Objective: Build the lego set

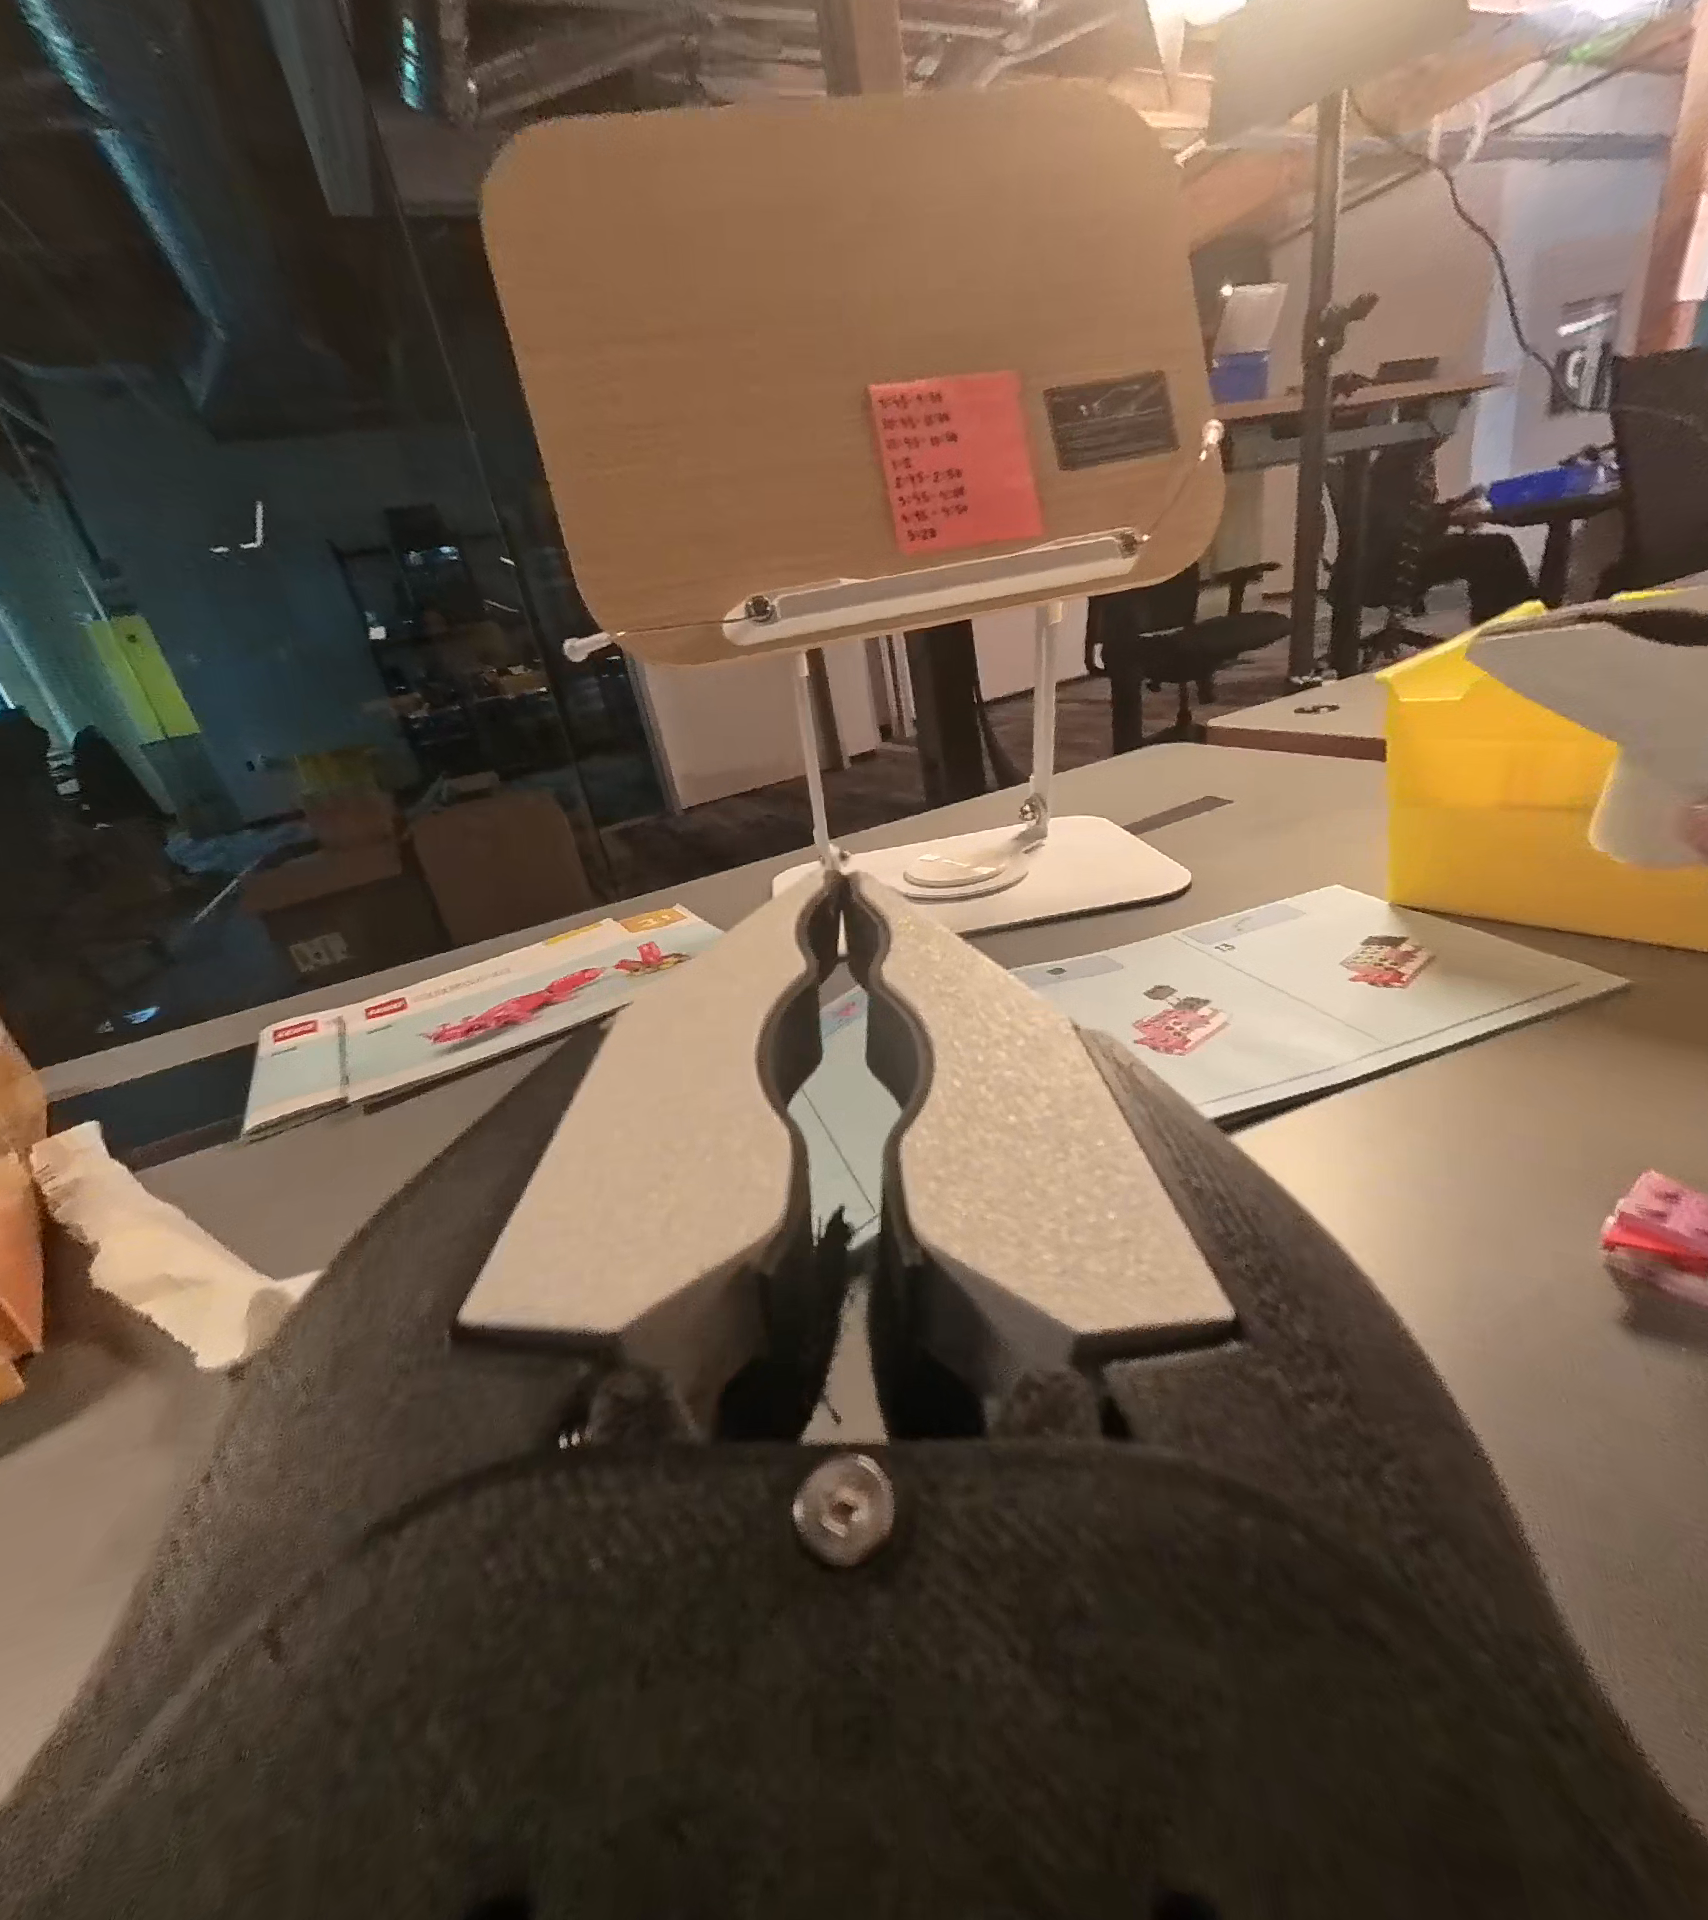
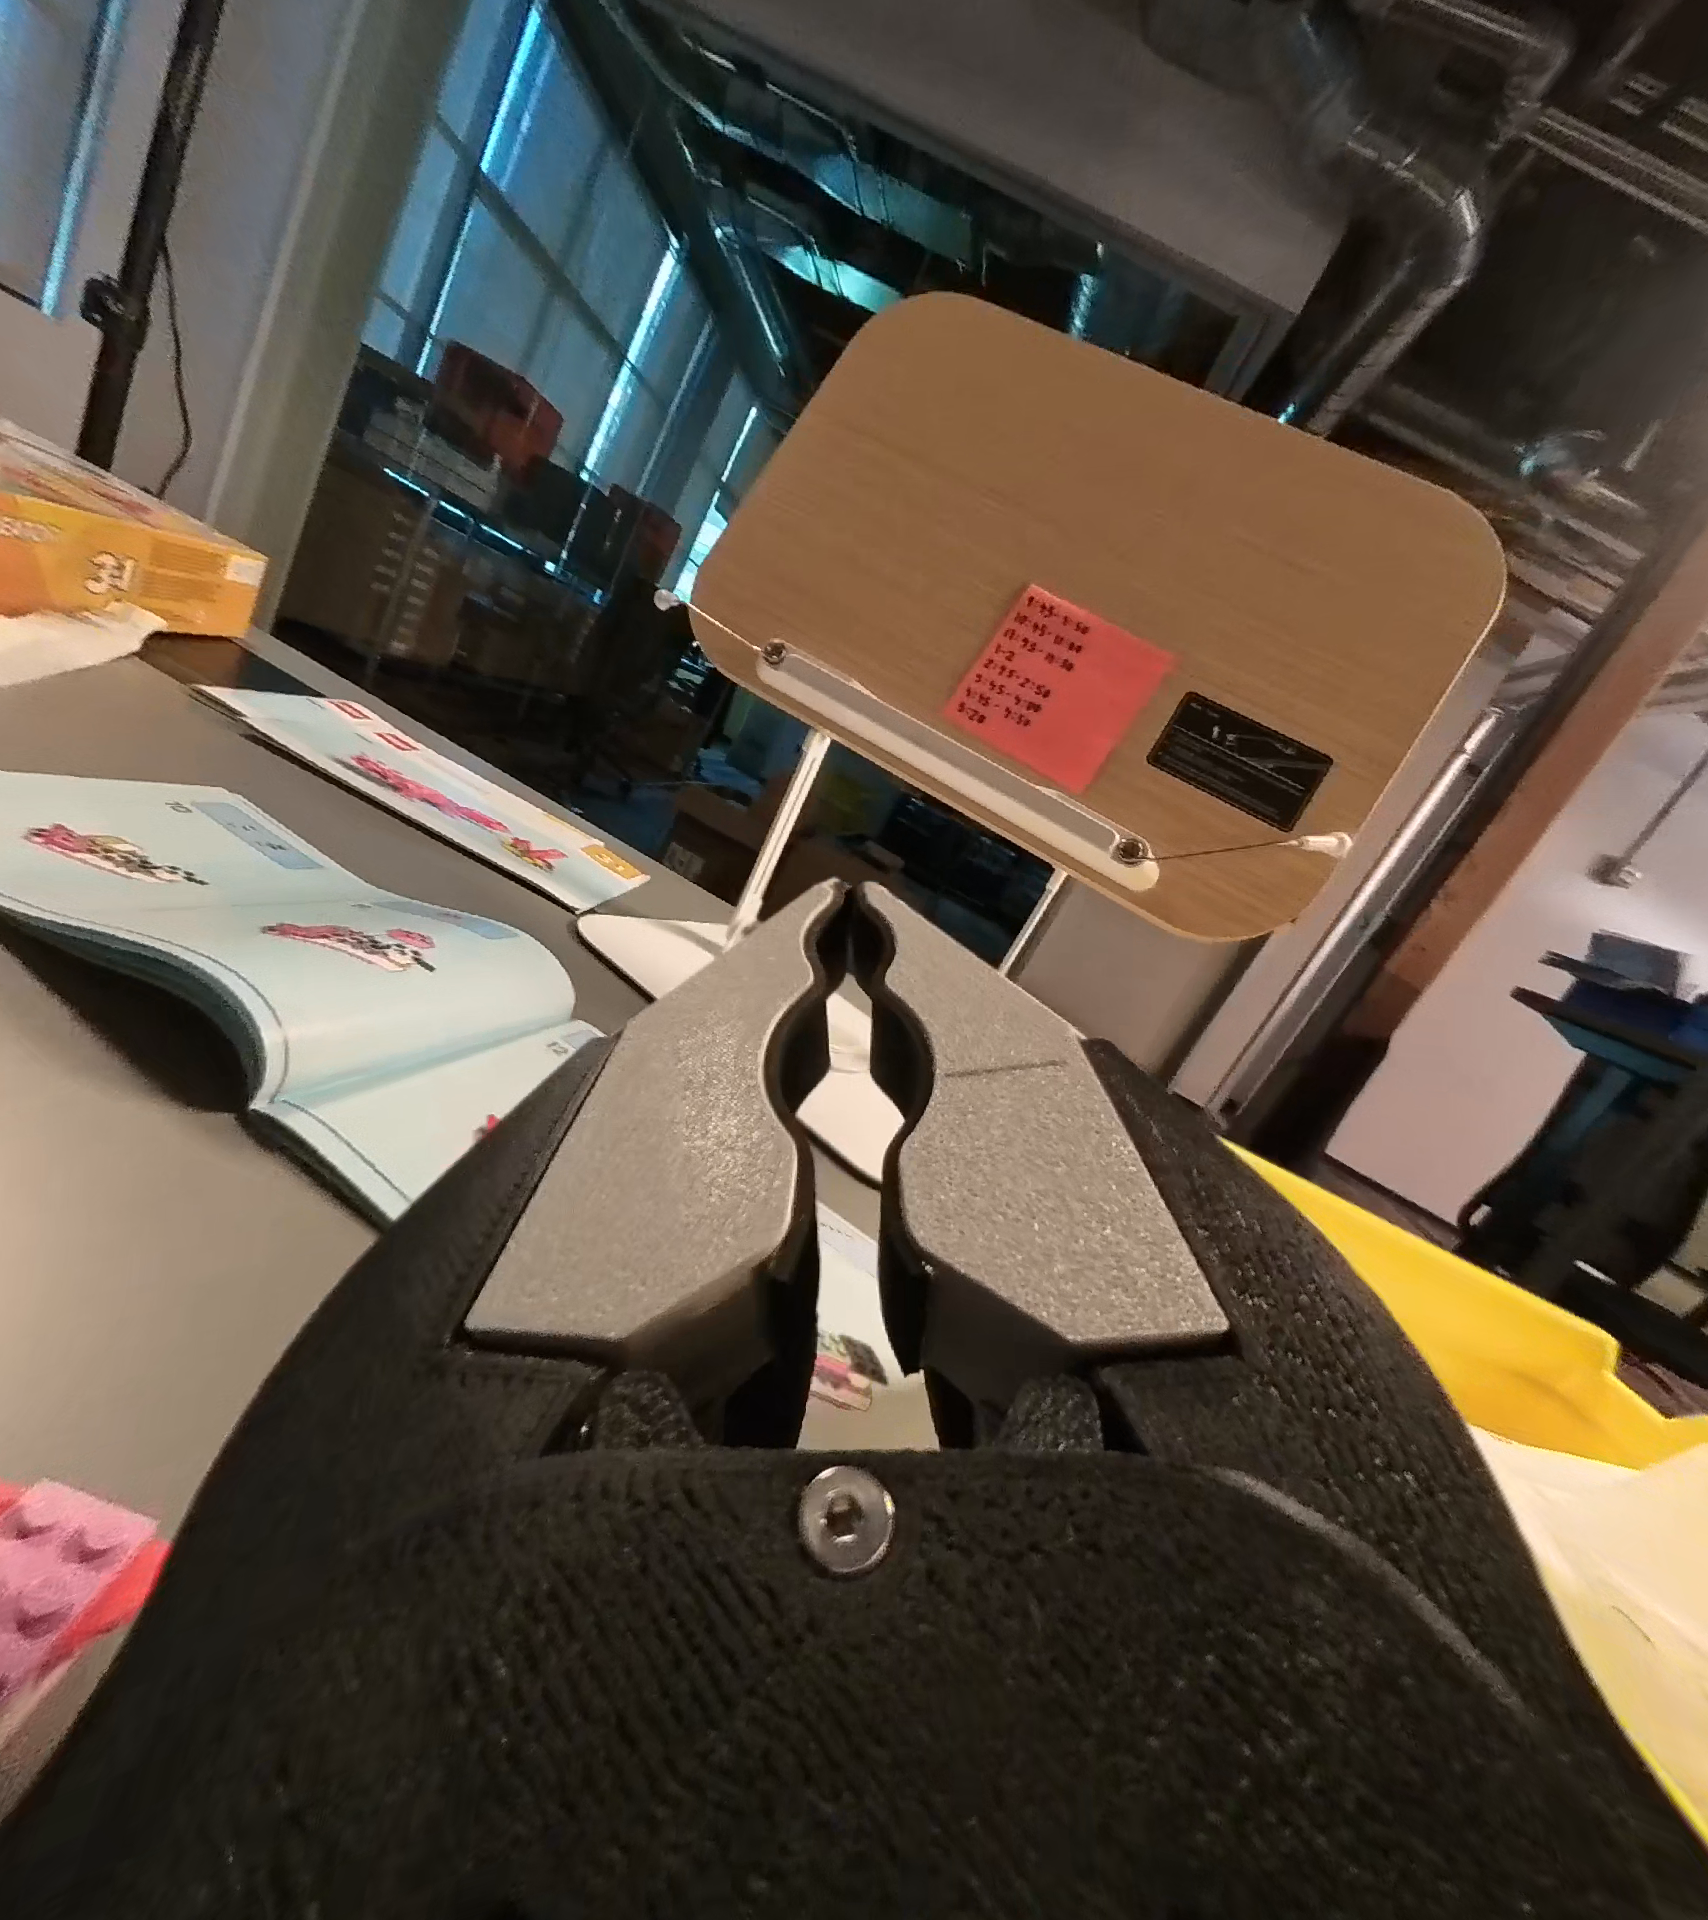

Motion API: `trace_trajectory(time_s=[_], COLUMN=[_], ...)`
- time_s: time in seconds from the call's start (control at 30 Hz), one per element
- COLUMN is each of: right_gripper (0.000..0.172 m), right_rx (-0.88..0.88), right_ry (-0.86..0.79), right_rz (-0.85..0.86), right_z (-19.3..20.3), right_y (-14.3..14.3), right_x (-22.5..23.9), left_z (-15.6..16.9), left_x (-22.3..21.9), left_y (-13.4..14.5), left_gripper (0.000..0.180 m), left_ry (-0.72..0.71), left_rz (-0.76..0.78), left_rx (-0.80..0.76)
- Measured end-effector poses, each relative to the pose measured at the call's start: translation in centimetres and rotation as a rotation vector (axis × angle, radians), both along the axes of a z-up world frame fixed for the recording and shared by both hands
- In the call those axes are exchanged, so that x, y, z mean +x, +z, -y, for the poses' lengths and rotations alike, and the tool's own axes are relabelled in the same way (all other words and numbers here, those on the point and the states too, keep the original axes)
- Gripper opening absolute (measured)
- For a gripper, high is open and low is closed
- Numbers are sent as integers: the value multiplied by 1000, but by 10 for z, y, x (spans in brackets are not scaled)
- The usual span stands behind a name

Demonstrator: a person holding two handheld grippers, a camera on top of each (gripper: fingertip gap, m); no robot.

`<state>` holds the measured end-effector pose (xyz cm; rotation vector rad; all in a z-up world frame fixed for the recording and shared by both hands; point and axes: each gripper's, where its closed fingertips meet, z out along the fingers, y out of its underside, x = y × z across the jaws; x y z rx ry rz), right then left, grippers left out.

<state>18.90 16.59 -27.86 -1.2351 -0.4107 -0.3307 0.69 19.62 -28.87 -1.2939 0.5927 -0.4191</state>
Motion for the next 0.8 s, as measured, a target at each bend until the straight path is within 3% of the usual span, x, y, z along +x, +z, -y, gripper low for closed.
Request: trace_trajectory(time_s=[0.2,0.43,0.8], right_gripper=[0,0,0], right_rx=[-2,-33,-211], right_ry=[16,31,-140], right_rz=[46,38,22], right_z=[6,-8,-25], right_y=[-2,-7,-29], right_x=[-10,-8,15], left_z=[13,1,-10], left_x=[1,8,12], left_y=[8,1,-9], left_gripper=[0,0,0], left_ry=[4,-29,-38], left_rz=[-5,8,-26], left_rx=[77,12,-56])
